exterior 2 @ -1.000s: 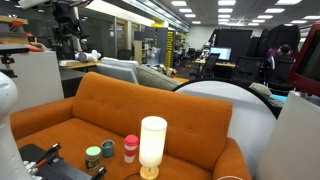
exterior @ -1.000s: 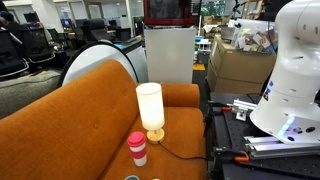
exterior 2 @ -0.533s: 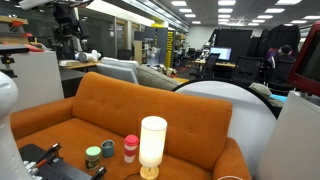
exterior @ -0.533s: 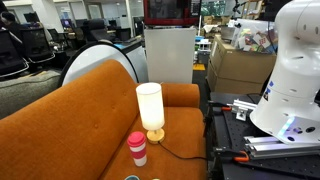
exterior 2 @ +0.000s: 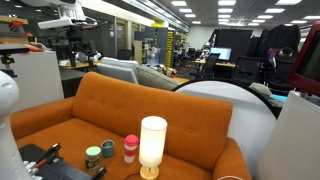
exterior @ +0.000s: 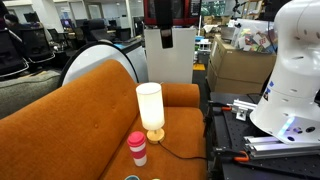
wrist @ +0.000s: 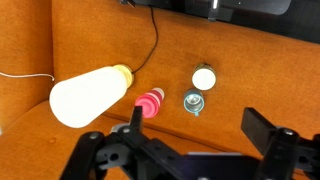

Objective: Remove the lid from the green bowl

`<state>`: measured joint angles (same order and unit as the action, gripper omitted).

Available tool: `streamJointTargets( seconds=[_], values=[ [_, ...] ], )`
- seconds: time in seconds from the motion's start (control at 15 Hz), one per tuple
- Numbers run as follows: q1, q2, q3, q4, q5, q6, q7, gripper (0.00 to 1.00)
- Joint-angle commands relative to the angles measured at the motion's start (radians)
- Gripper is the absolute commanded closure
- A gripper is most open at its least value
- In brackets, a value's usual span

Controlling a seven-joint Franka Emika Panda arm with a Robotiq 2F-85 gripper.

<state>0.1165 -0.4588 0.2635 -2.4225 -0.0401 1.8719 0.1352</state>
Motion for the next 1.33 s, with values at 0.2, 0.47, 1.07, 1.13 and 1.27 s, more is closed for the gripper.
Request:
streamJointTargets(
  seconds=[0.2, 0.47, 1.07, 1.13, 1.27],
  values=[
    [0.034, 0.095, -0.022, 0.017, -0.004, 0.025, -0.006, 0.00],
    [0.035, 0.097, -0.023, 0.026, -0.004, 0.025, -0.010, 0.00],
    [0.024, 0.259, -0.113, -0.010, 0.041, 0.344, -0.149, 0.00],
    [0.027, 0.295, -0.124, -0.014, 0.060, 0.373, -0.175, 0.00],
    [0.029, 0.369, -0.132, -0.021, 0.090, 0.413, -0.222, 0.00]
  ],
)
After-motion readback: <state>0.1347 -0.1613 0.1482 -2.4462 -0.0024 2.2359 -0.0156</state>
